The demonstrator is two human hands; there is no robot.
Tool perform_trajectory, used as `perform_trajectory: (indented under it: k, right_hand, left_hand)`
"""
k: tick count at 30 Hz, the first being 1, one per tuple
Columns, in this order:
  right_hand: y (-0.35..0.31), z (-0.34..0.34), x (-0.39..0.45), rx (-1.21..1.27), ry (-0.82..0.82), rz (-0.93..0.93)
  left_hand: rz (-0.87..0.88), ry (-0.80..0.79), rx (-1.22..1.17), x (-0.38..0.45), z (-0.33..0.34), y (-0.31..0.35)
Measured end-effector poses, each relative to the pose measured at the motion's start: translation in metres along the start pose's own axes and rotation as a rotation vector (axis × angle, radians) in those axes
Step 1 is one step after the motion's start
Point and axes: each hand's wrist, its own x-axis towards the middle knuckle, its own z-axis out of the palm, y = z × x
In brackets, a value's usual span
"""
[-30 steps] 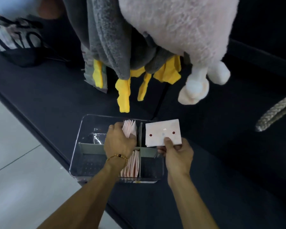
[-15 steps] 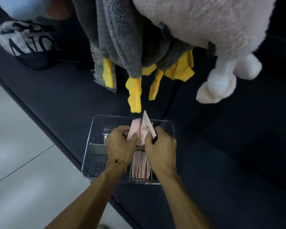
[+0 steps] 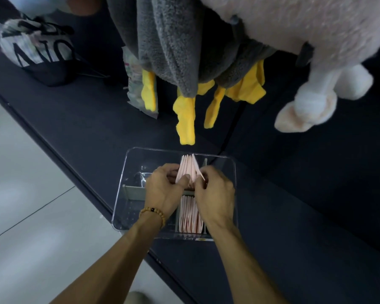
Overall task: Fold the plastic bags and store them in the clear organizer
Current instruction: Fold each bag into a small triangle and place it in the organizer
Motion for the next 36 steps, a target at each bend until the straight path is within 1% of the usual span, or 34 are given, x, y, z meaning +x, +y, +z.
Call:
perform_trajectory:
  k: [2,4,7,10,12,15,18,20,23,26,27,28,29,30,31,34,36]
  right_hand:
    - [0.002,0.003,0.0,-0.098,-0.051,0.053]
    - [0.003,0.002,0.002,-0.085,-0.051,0.104]
    - [0.002,-0.006,0.001,0.015,-0.018,0.141]
    - [0.006,-0.026,-0.008,0.174,0.052,0.22]
    - [0.012,-0.047,-0.021,0.248,0.06,0.29]
    - [0.026,-0.085,-0.045,0.323,0.099,0.377]
    - [0.044,-0.129,-0.077,0.385,0.122,0.46]
    - [0.059,-0.159,-0.103,0.387,0.158,0.501]
    - [0.096,-0.204,-0.144,0.364,0.256,0.587]
    - [0.141,-0.248,-0.188,0.334,0.372,0.707]
    - [0.159,-0.26,-0.202,0.31,0.432,0.755]
    - [0.187,-0.28,-0.225,0.265,0.508,0.823]
    - [0.206,-0.295,-0.244,0.23,0.549,0.86]
    - [0.213,-0.301,-0.253,0.204,0.547,0.868]
    - [0.225,-0.311,-0.267,0.173,0.554,0.907]
    - [0.283,-0.344,-0.335,0.045,0.634,1.088]
    - [0.316,-0.36,-0.384,-0.019,0.624,1.212]
  left_hand:
    - [0.0,-0.04,0.008,0.001,-0.001,0.001]
    - [-0.001,-0.064,0.017,0.001,-0.002,0.003]
    - [-0.03,-0.058,0.016,-0.004,-0.004,0.007]
    - [-0.063,-0.035,-0.013,-0.018,-0.01,0.012]
    - [-0.113,-0.029,-0.09,-0.032,-0.013,0.019]
    - [-0.214,-0.041,-0.274,-0.064,-0.011,0.03]
    - [-0.294,-0.098,-0.403,-0.104,0.005,0.042]
    - [-0.337,-0.171,-0.469,-0.132,0.022,0.051]
    - [-0.345,-0.344,-0.492,-0.177,0.059,0.065]
    - [-0.31,-0.505,-0.46,-0.224,0.099,0.071]
    - [-0.292,-0.559,-0.442,-0.238,0.111,0.071]
    - [-0.284,-0.653,-0.416,-0.262,0.135,0.073]
    - [-0.28,-0.701,-0.397,-0.277,0.15,0.073]
    - [-0.271,-0.704,-0.394,-0.281,0.151,0.072]
    - [-0.25,-0.736,-0.385,-0.29,0.16,0.073]
    - [-0.153,-0.941,-0.294,-0.338,0.211,0.072]
    - [-0.036,-1.067,-0.206,-0.371,0.24,0.071]
